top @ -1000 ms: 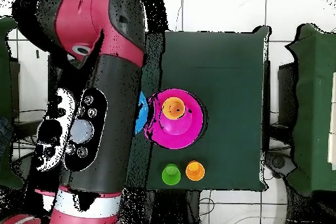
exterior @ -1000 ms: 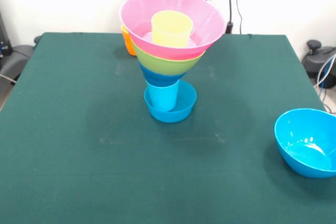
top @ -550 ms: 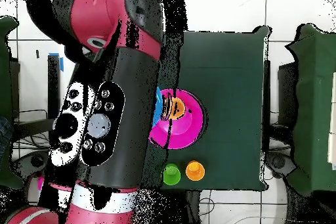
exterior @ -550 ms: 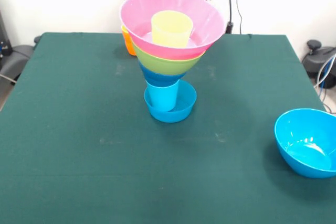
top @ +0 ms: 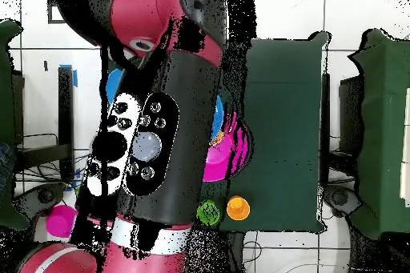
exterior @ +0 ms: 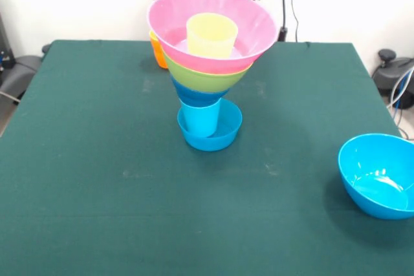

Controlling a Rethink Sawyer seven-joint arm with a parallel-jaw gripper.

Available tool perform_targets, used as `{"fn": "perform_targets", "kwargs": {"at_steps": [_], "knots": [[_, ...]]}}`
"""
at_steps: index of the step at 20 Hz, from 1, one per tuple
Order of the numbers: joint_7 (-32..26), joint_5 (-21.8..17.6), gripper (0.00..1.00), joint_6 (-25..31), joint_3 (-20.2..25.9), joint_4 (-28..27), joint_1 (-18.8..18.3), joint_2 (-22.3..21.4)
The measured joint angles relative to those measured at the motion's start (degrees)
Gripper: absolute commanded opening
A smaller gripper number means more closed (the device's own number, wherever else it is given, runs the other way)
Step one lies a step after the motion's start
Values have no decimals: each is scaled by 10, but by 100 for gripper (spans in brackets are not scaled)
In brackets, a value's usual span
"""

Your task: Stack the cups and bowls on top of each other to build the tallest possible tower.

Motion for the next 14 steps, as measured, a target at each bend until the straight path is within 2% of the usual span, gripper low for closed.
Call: {"fn": "perform_targets", "kwargs": {"at_steps": [7, 14], "knots": [[-41, -10, 0, -15, 3, -21, -20, 2], [-45, -10, 0, -39, 6, -30, -28, 5]]}}
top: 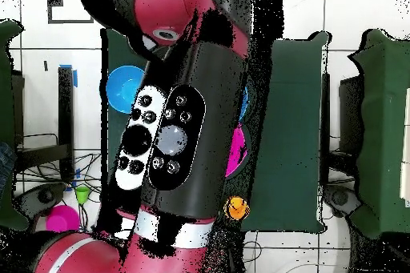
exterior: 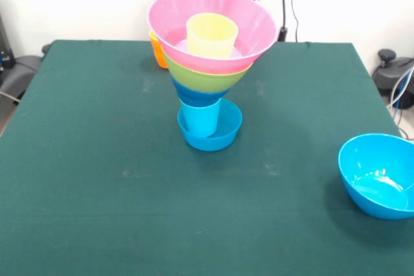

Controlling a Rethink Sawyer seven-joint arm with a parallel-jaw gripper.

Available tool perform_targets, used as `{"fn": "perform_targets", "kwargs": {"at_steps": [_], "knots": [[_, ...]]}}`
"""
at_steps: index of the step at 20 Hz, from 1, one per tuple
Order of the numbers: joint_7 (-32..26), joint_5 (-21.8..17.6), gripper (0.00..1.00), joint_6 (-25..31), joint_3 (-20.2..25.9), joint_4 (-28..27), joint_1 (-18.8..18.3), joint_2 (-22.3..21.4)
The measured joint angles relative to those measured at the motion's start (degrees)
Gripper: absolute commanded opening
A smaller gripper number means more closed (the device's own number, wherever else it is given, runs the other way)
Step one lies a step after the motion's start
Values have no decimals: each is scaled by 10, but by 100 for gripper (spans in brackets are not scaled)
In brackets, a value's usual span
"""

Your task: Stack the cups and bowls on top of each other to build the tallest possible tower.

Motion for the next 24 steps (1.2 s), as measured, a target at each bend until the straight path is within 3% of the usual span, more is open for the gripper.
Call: {"fn": "perform_targets", "kwargs": {"at_steps": [11, 24], "knots": [[0, 0, 0, -55, 13, 0, 0, 1], [0, 0, 0, -70, 24, 0, 0, 1]]}}
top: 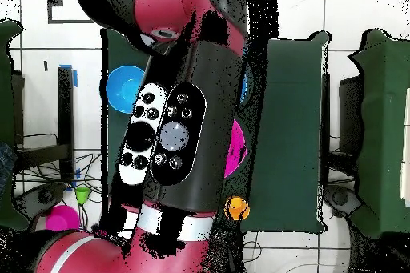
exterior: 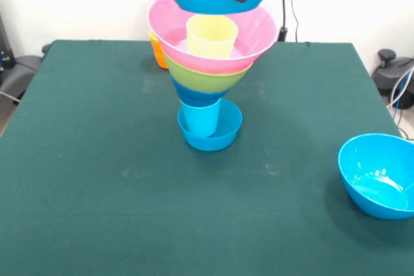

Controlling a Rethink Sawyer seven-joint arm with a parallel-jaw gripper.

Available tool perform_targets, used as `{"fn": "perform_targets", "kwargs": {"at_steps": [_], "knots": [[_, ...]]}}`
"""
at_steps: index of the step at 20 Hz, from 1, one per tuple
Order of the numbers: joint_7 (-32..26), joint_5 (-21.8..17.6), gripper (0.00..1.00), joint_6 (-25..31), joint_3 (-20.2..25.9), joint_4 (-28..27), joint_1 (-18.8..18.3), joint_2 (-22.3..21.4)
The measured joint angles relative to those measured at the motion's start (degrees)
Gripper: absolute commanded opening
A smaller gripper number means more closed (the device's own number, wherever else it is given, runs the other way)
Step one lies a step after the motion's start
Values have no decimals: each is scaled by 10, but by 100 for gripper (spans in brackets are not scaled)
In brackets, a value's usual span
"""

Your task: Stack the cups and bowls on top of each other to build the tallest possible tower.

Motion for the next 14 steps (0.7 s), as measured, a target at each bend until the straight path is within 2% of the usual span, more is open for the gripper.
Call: {"fn": "perform_targets", "kwargs": {"at_steps": [9, 14], "knots": [[0, 0, 0, -54, 14, 7, 0, 1], [0, 0, 0, -59, 16, 12, 0, 1]]}}
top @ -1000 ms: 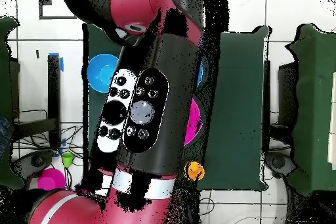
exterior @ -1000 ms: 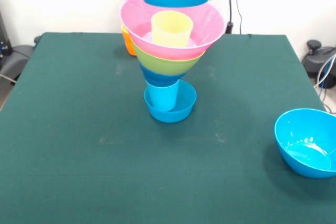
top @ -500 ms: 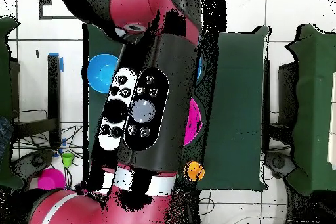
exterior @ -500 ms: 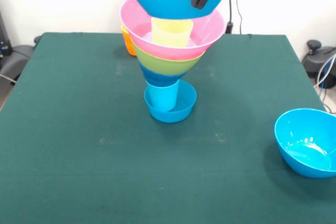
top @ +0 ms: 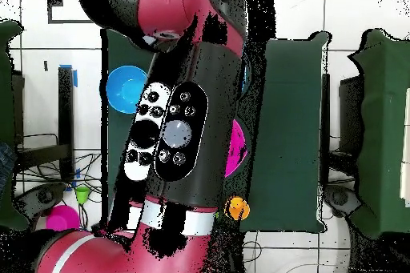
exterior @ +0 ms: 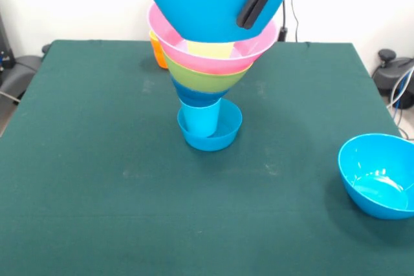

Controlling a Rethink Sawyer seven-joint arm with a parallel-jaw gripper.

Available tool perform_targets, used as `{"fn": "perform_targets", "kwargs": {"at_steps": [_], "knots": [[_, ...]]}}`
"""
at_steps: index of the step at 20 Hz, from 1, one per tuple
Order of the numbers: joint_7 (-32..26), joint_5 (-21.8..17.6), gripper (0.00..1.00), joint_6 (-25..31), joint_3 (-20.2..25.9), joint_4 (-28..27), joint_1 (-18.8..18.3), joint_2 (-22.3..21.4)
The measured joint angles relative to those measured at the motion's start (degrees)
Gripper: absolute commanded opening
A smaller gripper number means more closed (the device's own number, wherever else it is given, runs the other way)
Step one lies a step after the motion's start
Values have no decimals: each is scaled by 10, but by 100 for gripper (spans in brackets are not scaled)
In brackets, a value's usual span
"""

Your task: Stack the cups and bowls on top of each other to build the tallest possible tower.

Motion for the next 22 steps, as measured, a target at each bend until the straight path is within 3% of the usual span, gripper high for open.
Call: {"fn": "perform_targets", "kwargs": {"at_steps": [22], "knots": [[0, -2, 0, 0, 6, 23, 0, 2]]}}
